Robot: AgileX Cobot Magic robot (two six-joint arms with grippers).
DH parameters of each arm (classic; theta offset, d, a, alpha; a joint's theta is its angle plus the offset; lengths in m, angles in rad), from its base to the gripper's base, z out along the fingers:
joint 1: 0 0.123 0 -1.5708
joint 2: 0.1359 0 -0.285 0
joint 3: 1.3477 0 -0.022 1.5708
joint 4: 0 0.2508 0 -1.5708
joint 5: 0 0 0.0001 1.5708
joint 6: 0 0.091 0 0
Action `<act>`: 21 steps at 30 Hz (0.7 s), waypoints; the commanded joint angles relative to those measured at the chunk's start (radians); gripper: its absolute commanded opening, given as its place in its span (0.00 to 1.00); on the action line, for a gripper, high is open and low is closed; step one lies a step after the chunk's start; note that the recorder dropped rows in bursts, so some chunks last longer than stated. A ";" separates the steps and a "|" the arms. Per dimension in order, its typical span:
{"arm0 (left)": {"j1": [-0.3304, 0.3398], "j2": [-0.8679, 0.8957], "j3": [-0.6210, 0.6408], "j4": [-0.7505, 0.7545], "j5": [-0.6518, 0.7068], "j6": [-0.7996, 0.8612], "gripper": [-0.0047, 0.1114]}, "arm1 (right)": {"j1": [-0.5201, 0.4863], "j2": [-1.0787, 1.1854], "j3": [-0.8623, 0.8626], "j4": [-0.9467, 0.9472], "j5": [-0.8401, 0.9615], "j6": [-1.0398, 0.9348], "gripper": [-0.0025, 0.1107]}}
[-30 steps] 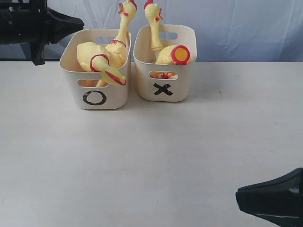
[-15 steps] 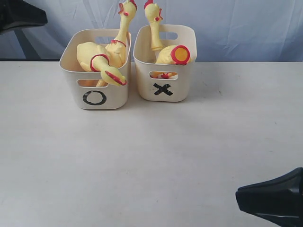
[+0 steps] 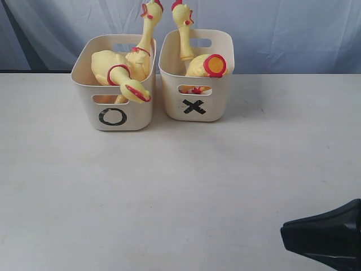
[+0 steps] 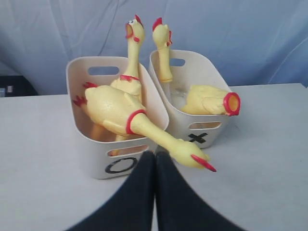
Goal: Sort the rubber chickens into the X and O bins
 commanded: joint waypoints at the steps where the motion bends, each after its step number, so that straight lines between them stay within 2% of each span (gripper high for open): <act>1: 0.000 -0.110 0.068 0.069 -0.070 -0.004 0.04 | 0.001 -0.006 0.005 0.007 -0.009 -0.004 0.01; 10: 0.000 -0.282 0.221 0.119 -0.188 0.009 0.04 | 0.001 -0.006 0.005 0.007 -0.009 -0.004 0.01; 16: 0.000 -0.394 0.321 0.124 -0.327 0.084 0.04 | -0.001 -0.018 0.005 0.007 -0.015 -0.004 0.01; 21: 0.000 -0.441 0.385 0.118 -0.404 0.086 0.04 | -0.079 -0.108 0.005 0.007 -0.015 -0.004 0.01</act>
